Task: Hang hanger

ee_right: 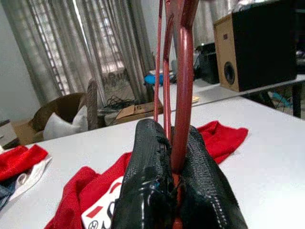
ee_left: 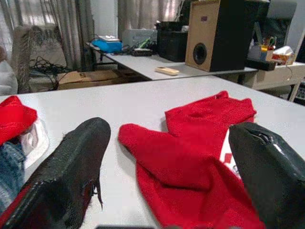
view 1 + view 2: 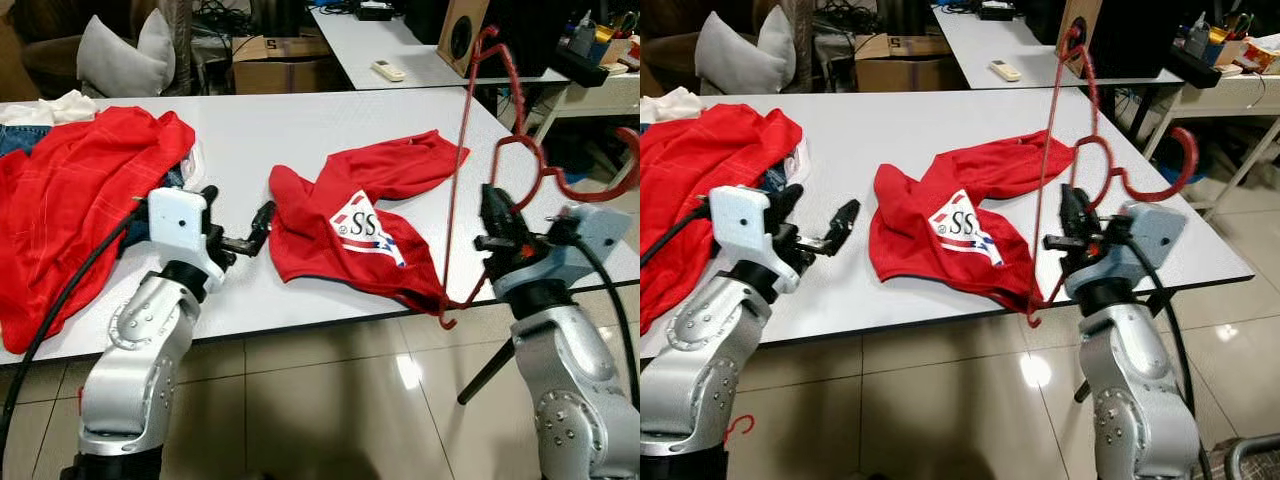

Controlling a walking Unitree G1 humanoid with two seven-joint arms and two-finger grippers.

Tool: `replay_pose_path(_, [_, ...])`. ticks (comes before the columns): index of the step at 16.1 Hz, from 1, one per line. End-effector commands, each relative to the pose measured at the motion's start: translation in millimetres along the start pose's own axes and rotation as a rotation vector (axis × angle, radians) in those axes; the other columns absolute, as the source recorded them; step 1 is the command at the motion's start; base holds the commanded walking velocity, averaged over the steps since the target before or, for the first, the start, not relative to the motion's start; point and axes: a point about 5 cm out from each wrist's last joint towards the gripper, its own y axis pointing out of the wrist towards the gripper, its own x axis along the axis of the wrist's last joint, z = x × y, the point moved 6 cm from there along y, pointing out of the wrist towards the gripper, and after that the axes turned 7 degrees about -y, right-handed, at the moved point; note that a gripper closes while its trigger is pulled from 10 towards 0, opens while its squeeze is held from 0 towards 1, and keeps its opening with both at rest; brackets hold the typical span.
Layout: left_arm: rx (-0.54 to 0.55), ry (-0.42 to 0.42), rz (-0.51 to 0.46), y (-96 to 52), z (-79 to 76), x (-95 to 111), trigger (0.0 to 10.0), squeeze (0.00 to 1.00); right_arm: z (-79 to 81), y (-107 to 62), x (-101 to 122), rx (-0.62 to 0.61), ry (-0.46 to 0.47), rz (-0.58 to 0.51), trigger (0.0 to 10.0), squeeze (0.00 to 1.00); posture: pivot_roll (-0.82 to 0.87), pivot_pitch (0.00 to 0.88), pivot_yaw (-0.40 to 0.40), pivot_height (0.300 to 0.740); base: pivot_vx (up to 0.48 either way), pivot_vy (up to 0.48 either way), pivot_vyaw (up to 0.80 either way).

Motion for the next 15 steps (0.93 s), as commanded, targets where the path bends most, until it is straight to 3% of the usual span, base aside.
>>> replay_pose_path(1, [0.009, 0.022, 0.007, -1.4, 1.3, 1, 10.0, 0.00, 2.6, 0.7, 5, 0.013, 0.002, -0.027, 10.0, 0.00, -0.10, 0.000, -0.009, 0.740, 0.000, 0.330, 0.00])
replay_pose_path(6, [-0.007, 0.038, 0.023, -0.1, -4.1, 1, 10.0, 0.00, 4.9, -0.7, -5, 0.040, -0.126, 0.042, 10.0, 0.00, -0.11, 0.000, -0.007, 0.740, 0.000, 0.340, 0.00])
replay_pose_path(15, [0.001, 0.043, 0.028, -1.0, -4.0, 1, 10.0, 0.00, -1.8, -1.0, -12, 0.016, -0.165, 0.071, 10.0, 0.00, -0.10, 0.000, -0.017, 0.740, 0.000, 0.337, 0.00])
